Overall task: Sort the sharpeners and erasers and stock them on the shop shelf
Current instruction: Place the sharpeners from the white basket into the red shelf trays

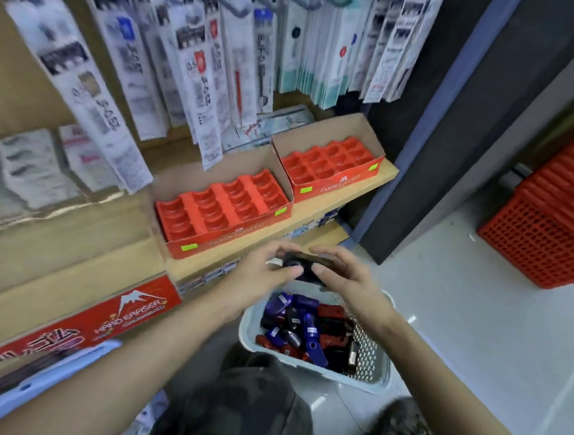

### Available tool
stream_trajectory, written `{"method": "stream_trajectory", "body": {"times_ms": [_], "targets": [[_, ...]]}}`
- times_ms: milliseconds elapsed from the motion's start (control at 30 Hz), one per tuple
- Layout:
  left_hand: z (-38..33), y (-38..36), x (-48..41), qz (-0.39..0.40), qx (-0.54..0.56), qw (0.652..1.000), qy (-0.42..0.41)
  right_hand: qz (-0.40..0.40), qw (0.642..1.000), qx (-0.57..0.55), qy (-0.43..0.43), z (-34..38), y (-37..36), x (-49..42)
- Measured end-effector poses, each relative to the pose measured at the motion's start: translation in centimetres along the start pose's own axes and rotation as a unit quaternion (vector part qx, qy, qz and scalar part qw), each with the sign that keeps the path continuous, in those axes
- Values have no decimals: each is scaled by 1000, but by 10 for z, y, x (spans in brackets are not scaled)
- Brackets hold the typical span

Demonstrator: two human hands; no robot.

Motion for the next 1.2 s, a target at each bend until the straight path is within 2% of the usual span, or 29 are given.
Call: {"method": "stream_trajectory", "body": {"times_ms": [67,133,200,233,267,300,367,467,567,667,800,867,1067,1133,1200], "targets": [[-20,17,13,-44,35,998,-19,-13,998,-54,0,18,-9,-4],[-34,34,29,-80,20,996,-46,-23,997,-77,10,32,-22,-12],[-42,55,46,-138,-121,980,-75,-26,997,-49,50,49,-38,-26],[-45,69,56,-192,-232,949,-92,-31,996,-24,79,60,-46,-35],[-47,84,67,-252,-333,903,-102,-38,993,12,112,71,-55,-44],[-48,100,77,-301,-394,863,-96,-39,987,62,144,80,-65,-55],[-41,129,86,-337,-441,831,-36,-16,962,189,195,90,-90,-78],[-18,150,82,-302,-478,824,32,46,905,322,275,87,-136,-105],[-5,150,85,-279,-460,843,24,85,852,395,333,79,-166,-119],[3,151,86,-273,-452,849,17,101,822,447,339,78,-175,-130],[8,152,85,-252,-452,855,27,174,768,507,351,81,-174,-135],[6,151,86,-253,-449,857,20,185,753,517,362,77,-172,-133],[2,142,85,-270,-451,849,57,167,782,497,338,67,-168,-127],[-6,132,92,-316,-454,833,-15,169,807,461,327,71,-156,-114],[-15,113,102,-337,-424,825,-158,140,832,429,322,76,-129,-93]]}}
Point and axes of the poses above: each hand's wrist, its own x-axis away from the middle knuckle, its own y-axis out of the back of the hand, z = x × y, the point moved 5 cm from there along -x, towards the middle knuckle, and after that the axes turned 5 degrees about y, right-handed, at the moved point
